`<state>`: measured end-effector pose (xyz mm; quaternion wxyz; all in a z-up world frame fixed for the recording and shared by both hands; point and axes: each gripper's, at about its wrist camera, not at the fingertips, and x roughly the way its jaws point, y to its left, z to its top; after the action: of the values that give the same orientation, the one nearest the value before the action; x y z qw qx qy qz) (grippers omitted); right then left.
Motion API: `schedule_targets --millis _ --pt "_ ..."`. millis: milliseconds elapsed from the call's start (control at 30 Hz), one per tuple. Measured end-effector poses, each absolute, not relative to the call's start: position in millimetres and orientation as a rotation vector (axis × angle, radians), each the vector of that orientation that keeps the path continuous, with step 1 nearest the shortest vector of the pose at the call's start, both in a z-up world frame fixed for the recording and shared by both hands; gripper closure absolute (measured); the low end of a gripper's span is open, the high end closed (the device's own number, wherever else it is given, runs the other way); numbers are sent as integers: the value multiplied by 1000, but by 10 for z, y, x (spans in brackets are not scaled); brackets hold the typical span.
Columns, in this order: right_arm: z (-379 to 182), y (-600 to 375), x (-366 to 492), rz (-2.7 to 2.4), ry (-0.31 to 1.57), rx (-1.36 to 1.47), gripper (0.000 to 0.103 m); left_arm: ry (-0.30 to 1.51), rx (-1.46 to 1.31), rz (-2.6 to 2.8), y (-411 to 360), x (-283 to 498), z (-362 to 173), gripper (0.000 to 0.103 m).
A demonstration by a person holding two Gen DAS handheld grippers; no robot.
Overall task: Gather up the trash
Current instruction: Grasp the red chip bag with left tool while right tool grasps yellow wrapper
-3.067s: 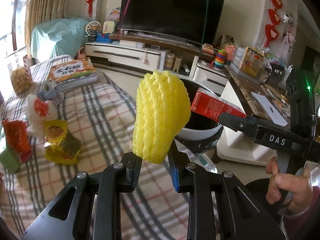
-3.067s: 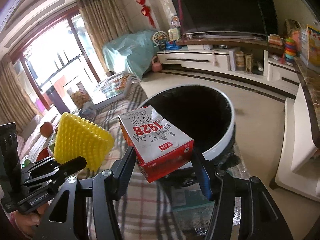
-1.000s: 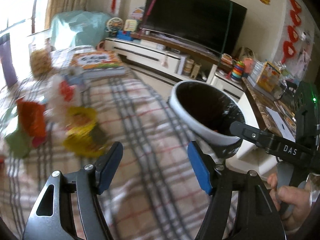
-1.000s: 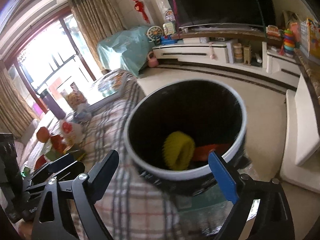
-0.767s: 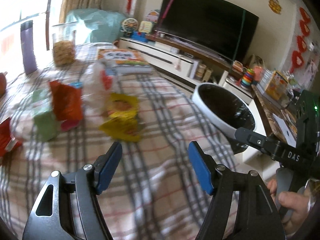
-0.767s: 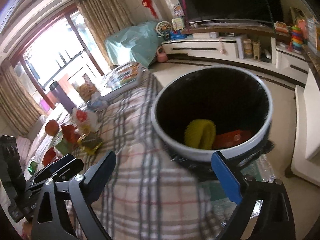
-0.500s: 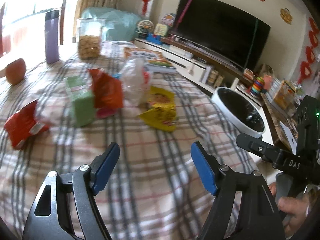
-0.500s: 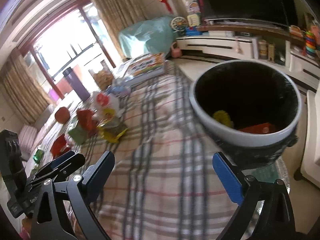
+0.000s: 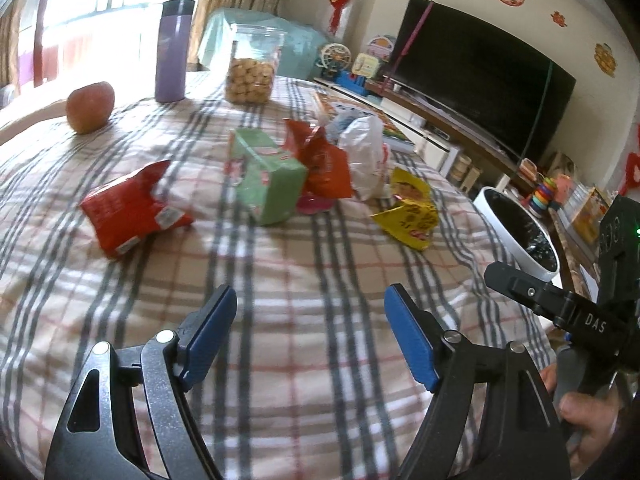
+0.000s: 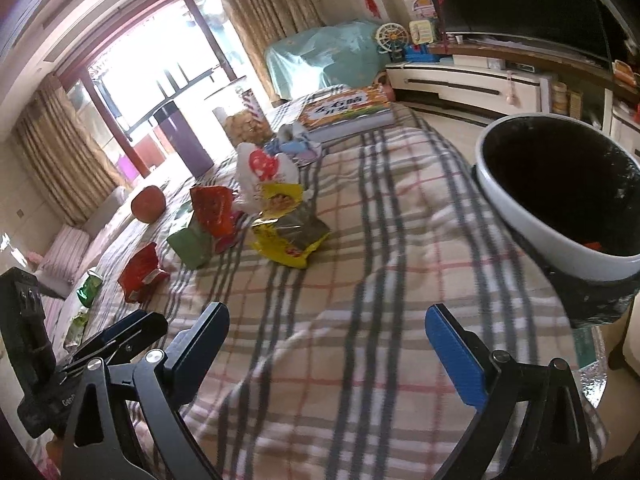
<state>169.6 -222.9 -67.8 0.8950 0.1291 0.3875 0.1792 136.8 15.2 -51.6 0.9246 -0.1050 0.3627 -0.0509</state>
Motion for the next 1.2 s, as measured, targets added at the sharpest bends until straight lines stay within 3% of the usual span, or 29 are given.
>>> schedule_targets --millis 1200 --pt "-765 -1635 2140 412 834 196 4 790 -306 96 962 1521 -656 21"
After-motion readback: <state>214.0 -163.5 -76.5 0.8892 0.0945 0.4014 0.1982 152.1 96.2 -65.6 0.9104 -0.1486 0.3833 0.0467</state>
